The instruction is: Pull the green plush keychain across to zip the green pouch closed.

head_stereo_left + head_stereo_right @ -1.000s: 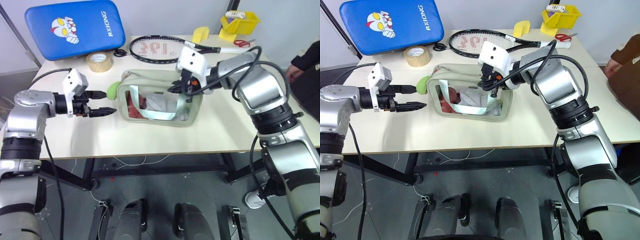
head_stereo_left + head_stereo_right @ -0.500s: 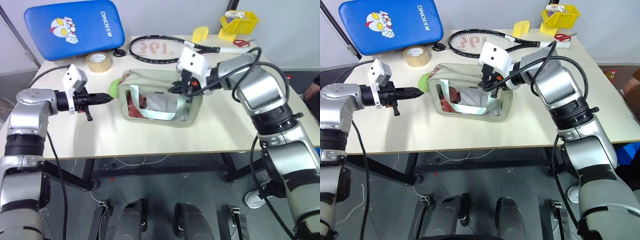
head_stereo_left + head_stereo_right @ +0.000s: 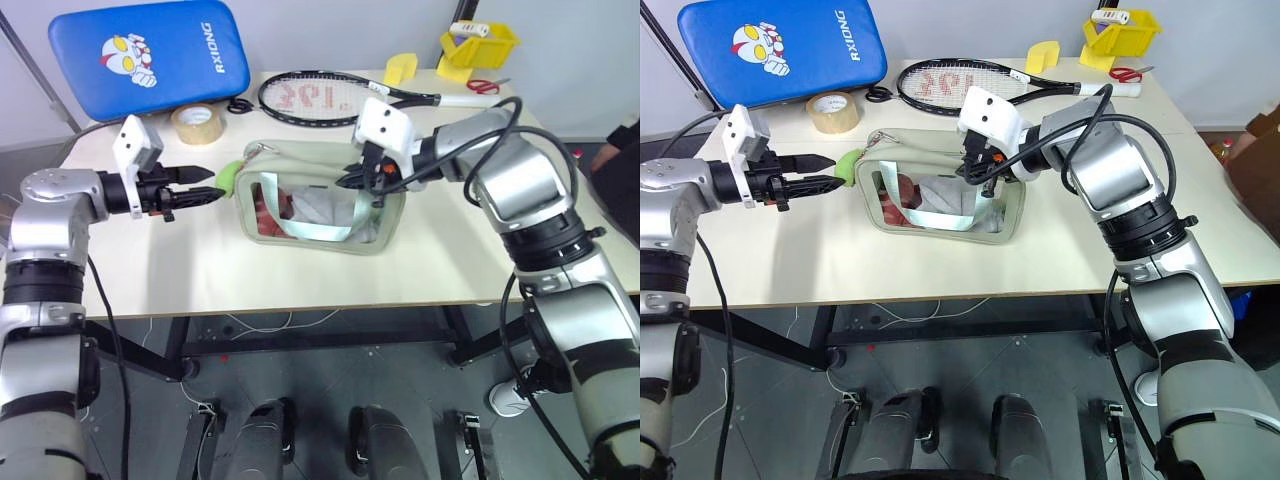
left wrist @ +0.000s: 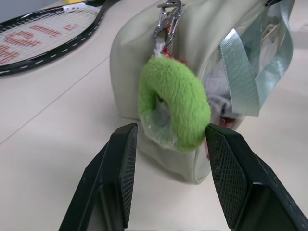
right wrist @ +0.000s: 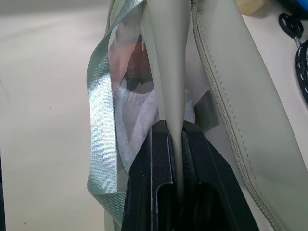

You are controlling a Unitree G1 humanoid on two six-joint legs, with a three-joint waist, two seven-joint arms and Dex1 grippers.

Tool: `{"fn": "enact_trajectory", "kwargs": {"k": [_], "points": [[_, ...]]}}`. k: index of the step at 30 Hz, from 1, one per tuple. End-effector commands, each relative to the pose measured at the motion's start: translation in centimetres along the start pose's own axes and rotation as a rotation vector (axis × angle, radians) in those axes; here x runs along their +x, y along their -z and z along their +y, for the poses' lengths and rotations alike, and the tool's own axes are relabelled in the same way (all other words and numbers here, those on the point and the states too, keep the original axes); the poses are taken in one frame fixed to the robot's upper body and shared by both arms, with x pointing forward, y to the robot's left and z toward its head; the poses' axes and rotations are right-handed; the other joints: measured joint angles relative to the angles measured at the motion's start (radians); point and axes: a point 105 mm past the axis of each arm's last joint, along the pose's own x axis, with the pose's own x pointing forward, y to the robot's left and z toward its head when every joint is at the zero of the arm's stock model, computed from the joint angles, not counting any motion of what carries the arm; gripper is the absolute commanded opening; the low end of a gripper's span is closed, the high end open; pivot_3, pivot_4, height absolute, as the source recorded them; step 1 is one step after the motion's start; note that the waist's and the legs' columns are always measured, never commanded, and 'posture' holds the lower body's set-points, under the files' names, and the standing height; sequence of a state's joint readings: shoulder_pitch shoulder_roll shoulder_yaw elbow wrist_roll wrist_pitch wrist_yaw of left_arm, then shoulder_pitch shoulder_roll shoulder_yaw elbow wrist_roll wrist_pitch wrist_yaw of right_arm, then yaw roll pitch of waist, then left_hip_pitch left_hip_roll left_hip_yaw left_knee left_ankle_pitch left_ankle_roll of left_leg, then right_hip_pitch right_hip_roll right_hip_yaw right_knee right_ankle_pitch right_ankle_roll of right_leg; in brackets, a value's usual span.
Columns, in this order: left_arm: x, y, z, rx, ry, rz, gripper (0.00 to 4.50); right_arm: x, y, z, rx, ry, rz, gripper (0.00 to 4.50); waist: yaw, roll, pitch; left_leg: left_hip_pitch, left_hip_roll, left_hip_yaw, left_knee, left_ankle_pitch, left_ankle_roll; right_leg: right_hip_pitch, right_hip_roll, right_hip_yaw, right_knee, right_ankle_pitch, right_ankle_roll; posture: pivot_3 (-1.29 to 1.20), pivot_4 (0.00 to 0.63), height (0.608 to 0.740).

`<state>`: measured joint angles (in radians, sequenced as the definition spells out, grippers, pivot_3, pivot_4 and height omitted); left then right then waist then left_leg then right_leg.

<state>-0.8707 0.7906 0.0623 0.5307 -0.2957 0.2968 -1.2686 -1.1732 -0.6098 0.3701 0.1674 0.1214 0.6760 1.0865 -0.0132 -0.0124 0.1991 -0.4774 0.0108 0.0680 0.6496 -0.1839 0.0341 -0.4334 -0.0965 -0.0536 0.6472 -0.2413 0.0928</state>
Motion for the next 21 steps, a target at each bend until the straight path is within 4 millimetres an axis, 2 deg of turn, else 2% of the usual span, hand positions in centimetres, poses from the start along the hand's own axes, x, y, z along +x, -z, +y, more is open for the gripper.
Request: {"fn": "enact_trajectory", "kwargs": {"k": [1,4,9,12,16,21], "points": [[-0.2,-1.6,-0.1,0.024,0.021,-0.055,1.48,-1.4,-1.3,-0.8,-0.033,0.056,-0.046,0.0,0.0,0.0,0.0,0.0,0.0,0.0,0.0,0.0,0.0,0.0,0.0,0.0,0.0,0.0,0.0,0.0,0.15,0.74],[-0.1,-1.7,-0.3,0.026,0.042,-0.066,0.07,-1.4,-1.3,-0.9,-0.033,0.059,-0.046,0.0,0.0,0.0,0.0,0.0,0.0,0.0,0.0,0.0,0.0,0.0,0.0,0.0,0.0,0.0,0.0,0.0,0.15,0.74],[0.3,-1.8,-0.3,0.033,0.041,-0.074,0.03,-1.5,-1.3,-1.0,-0.029,0.069,-0.046,0.0,0.0,0.0,0.0,0.0,0.0,0.0,0.0,0.0,0.0,0.0,0.0,0.0,0.0,0.0,0.0,0.0,0.15,0.74],[-0.4,-2.4,0.3,0.045,0.011,-0.074,0.03,-1.5,-1.3,-1.0,-0.025,0.072,-0.046,0.0,0.0,0.0,0.0,0.0,0.0,0.0,0.0,0.0,0.0,0.0,0.0,0.0,0.0,0.0,0.0,0.0,0.15,0.74],[-0.7,-5.1,0.8,0.05,-0.006,-0.16,0.03,-1.5,-1.2,-1.0,-0.022,0.072,-0.046,0.0,0.002,0.0,0.0,0.0,0.0,0.0,0.0,0.0,0.0,0.0,0.0,0.0,0.0,0.0,0.0,0.0,0.15,0.74],[1.2,-8.5,-0.4,0.067,0.07,-0.27,0.03,-1.3,-1.2,-0.9,-0.023,0.071,-0.047,0.0,0.003,0.0,0.0,0.0,0.0,0.0,0.0,0.0,0.0,0.0,0.0,0.0,0.0,0.0,0.0,0.0,0.15,0.74]]}}
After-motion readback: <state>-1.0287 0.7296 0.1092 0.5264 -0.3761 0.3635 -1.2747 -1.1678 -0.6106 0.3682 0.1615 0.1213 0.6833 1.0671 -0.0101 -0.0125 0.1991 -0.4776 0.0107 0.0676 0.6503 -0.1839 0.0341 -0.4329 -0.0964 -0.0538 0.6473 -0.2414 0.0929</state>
